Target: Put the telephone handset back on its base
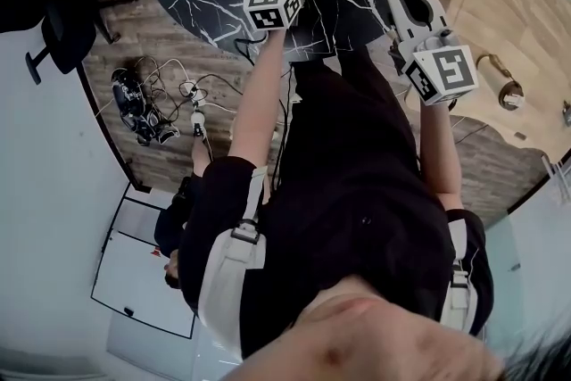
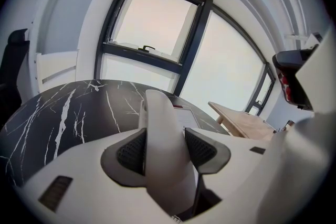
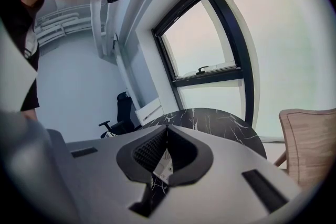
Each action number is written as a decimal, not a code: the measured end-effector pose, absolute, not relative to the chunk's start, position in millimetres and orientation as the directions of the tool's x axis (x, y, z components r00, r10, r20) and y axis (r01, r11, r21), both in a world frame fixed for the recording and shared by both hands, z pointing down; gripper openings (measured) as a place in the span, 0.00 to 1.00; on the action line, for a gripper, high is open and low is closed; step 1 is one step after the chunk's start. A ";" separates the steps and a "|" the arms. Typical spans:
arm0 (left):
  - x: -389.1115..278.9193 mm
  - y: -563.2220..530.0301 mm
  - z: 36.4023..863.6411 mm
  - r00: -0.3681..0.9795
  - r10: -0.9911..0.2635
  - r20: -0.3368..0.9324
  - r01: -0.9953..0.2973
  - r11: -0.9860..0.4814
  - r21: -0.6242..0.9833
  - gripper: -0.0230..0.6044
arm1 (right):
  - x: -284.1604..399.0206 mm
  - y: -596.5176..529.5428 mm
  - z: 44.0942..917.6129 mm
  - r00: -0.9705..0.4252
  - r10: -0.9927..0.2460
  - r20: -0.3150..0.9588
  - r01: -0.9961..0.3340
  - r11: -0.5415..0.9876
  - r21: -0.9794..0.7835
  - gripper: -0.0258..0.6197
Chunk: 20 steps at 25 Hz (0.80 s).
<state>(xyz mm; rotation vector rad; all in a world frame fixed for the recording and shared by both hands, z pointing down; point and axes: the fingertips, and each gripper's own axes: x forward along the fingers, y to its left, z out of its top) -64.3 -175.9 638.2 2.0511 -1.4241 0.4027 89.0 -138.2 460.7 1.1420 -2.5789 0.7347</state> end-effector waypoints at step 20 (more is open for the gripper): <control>-63.1 -181.7 663.2 0.348 -0.718 0.603 -0.936 -0.229 0.268 0.42 | 86.0 -135.8 463.7 -0.667 -0.626 0.403 -0.745 0.553 -0.373 0.09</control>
